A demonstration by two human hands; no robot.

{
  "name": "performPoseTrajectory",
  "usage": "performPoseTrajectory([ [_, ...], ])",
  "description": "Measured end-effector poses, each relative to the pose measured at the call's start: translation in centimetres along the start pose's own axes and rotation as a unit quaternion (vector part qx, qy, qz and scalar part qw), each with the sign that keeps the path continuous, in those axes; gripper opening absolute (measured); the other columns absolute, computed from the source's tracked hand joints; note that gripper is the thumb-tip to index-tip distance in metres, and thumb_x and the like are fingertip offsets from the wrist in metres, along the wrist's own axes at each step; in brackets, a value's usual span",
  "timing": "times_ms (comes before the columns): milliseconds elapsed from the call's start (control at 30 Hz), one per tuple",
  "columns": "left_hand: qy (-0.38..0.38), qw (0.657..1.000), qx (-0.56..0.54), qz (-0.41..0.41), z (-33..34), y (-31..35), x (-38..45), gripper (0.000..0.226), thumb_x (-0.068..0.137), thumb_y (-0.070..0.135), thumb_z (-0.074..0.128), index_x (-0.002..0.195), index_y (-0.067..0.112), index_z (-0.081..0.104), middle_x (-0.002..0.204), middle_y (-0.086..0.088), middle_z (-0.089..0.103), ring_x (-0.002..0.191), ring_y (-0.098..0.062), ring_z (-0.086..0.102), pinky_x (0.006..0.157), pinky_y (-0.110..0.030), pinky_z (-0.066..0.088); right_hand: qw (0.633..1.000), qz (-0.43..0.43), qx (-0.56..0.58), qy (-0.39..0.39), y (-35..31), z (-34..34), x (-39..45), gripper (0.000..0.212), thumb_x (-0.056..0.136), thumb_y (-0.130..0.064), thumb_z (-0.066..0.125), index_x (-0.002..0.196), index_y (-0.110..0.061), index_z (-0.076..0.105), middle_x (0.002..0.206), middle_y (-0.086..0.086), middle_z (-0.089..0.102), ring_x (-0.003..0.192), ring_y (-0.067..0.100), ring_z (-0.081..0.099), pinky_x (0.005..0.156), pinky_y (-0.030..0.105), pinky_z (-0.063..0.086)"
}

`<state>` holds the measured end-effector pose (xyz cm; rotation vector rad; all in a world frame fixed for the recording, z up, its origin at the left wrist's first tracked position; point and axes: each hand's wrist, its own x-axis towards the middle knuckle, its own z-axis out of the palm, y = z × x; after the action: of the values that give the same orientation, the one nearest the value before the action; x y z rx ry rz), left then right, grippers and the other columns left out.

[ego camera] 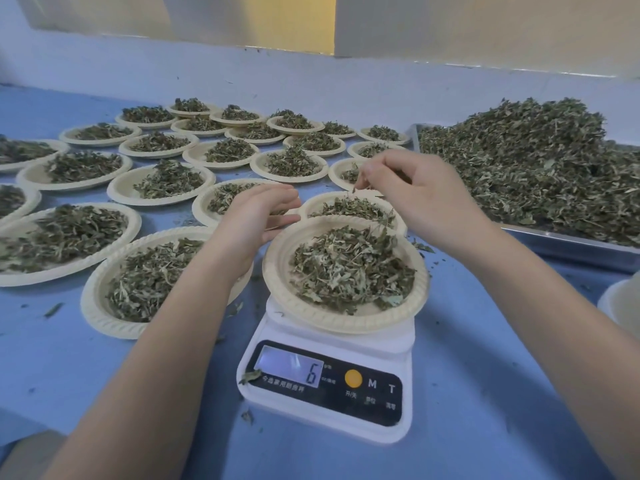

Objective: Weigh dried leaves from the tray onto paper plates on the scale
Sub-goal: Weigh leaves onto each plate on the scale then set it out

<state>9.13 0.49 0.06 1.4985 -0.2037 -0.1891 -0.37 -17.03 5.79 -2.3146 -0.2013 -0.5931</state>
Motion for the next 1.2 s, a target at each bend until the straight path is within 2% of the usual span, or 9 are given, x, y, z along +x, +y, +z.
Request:
performPoseTrajectory([
  [233,-0.013,1.000,0.002,-0.001,0.1,0.1,-0.1,0.017,0.089,0.022,0.060,0.103,0.016,0.064,0.106,-0.005,0.071,0.097,-0.021,0.069,0.097,-0.045,0.049,0.999,0.012,0.036,-0.013,-0.1,0.1,0.0,0.029,0.096,-0.025,0.049,0.073,-0.029,0.066,0.037,-0.011,0.031,0.039,0.004,0.034,0.045,0.015,0.025],
  [467,-0.017,1.000,0.002,0.001,0.1,0.1,-0.2,0.014,0.088,0.021,0.060,0.101,0.016,0.064,0.103,-0.005,0.072,0.096,-0.022,0.069,0.098,-0.047,0.048,0.998,0.008,0.050,-0.025,-0.5,0.2,-0.2,0.030,0.097,-0.026,0.049,0.072,-0.032,0.064,0.037,-0.010,0.029,0.036,0.004,0.031,0.042,0.014,0.024],
  [700,-0.023,1.000,0.007,0.009,0.1,0.1,-0.3,0.015,0.087,0.022,0.060,0.101,0.017,0.064,0.101,-0.003,0.073,0.094,-0.020,0.069,0.097,-0.046,0.048,0.998,0.009,0.052,-0.032,-0.7,0.2,-0.3,0.030,0.096,-0.025,0.050,0.071,-0.032,0.064,0.040,-0.013,0.036,0.037,0.002,0.035,0.043,0.012,0.025],
  [833,-0.023,1.000,0.005,0.008,0.1,0.1,-0.3,0.015,0.088,0.021,0.059,0.101,0.017,0.065,0.101,-0.004,0.073,0.094,-0.021,0.069,0.098,-0.047,0.048,0.997,0.011,0.057,-0.042,-0.7,0.1,-0.4,0.029,0.095,-0.025,0.053,0.071,-0.033,0.066,0.062,-0.005,0.057,0.045,0.000,0.041,0.046,0.013,0.030],
  [900,-0.024,1.000,0.004,0.009,0.1,0.1,-0.2,0.015,0.088,0.021,0.060,0.101,0.017,0.065,0.101,-0.004,0.073,0.094,-0.021,0.069,0.098,-0.047,0.048,0.997,0.013,0.048,-0.053,-0.6,0.1,-0.4,0.028,0.093,-0.027,0.055,0.070,-0.031,0.069,0.071,0.001,0.066,0.057,0.009,0.049,0.061,0.026,0.040],
  [933,-0.025,1.000,0.004,0.010,0.1,0.1,-0.2,0.014,0.087,0.021,0.060,0.100,0.017,0.065,0.100,-0.003,0.073,0.094,-0.021,0.069,0.098,-0.047,0.048,0.998,0.015,0.038,-0.055,-0.5,0.0,-0.4,0.027,0.093,-0.027,0.056,0.070,-0.030,0.069,0.070,0.002,0.065,0.060,0.013,0.050,0.063,0.028,0.040],
  [1000,-0.027,1.000,0.005,0.010,0.1,0.1,-0.2,0.014,0.088,0.021,0.060,0.100,0.018,0.065,0.100,-0.003,0.074,0.093,-0.020,0.069,0.097,-0.046,0.049,0.998,0.017,0.015,-0.062,-0.3,-0.1,-0.5,0.024,0.092,-0.028,0.056,0.072,-0.029,0.071,0.067,0.000,0.062,0.059,0.006,0.048,0.062,0.024,0.037],
  [1100,-0.030,0.999,0.005,0.016,0.1,0.1,-0.2,0.015,0.088,0.020,0.059,0.101,0.017,0.065,0.096,-0.001,0.074,0.085,-0.016,0.070,0.091,-0.043,0.052,0.991,0.004,-0.023,-0.135,-0.5,-0.3,-0.7,0.013,0.089,-0.039,0.060,0.090,-0.036,0.072,0.085,-0.012,0.068,0.073,-0.004,0.055,0.064,0.009,0.035],
  [1200,-0.029,0.999,0.013,0.027,0.0,0.1,-0.2,0.017,0.088,0.021,0.058,0.102,0.018,0.065,0.085,0.006,0.074,0.079,-0.010,0.070,0.081,-0.035,0.050,0.970,-0.052,-0.058,-0.230,-1.4,-0.3,-1.3,0.029,0.079,-0.057,0.063,0.107,-0.052,0.061,0.101,-0.018,0.060,0.089,-0.003,0.054,0.072,0.005,0.034],
])
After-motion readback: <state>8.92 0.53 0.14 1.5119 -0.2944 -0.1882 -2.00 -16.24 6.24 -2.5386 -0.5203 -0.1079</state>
